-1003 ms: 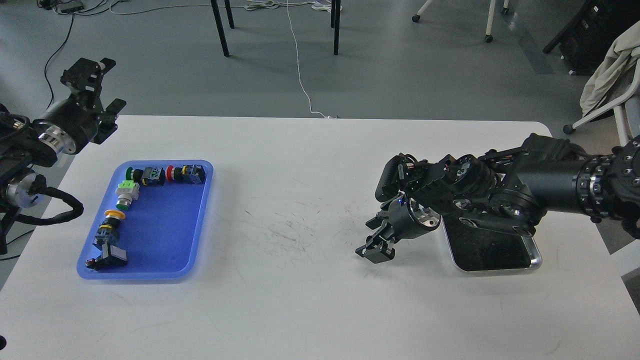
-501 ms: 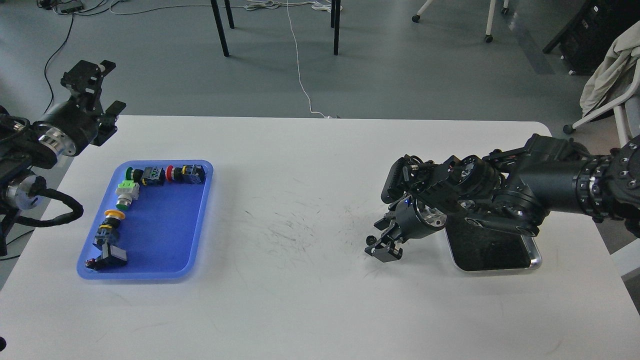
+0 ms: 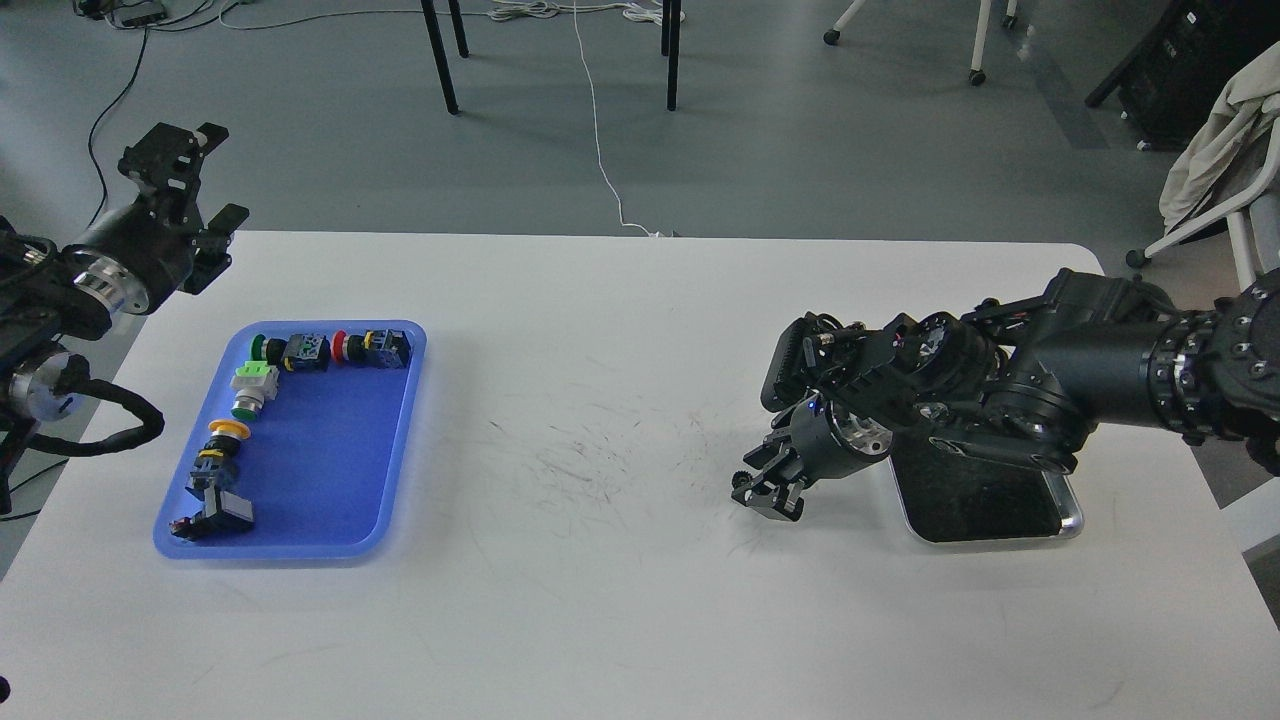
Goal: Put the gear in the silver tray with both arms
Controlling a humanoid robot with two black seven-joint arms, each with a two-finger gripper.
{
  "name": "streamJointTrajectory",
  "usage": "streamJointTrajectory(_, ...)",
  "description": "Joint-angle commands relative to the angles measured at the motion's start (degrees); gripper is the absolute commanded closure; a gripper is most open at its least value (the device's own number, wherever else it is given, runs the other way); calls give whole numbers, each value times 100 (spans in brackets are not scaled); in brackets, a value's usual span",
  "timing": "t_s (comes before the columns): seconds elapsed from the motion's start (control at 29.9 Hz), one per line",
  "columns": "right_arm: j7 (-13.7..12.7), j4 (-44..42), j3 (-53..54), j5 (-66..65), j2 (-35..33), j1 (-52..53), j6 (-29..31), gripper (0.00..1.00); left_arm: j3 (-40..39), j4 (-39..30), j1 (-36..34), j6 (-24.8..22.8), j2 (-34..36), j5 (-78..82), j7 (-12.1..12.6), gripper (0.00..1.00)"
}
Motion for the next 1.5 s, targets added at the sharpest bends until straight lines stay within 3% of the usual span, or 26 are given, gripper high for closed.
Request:
streamJointTrajectory(0.0,1,-4,-11,-4,8,10,3,60,-3,9,1,-8,12,0,-2,2)
streamJointTrajectory(0.4,1,-65,-2,-4,87,19,3,74,-3,0,10,-17,30,18,-2,2)
streamJointTrajectory(0.87,1,-259,-2,14,17,37,3,98,-3,0,27,-8,91,26,-2,2)
streamJointTrajectory(1.07,1,-93,-2,76,-527,440,3,99,-3,0,18,-8,92,35,-2,2)
streamJointTrajectory(1.47,1,496,-203,5,-2276,679,73,99,6,0,36,-8,48,44,-2,2)
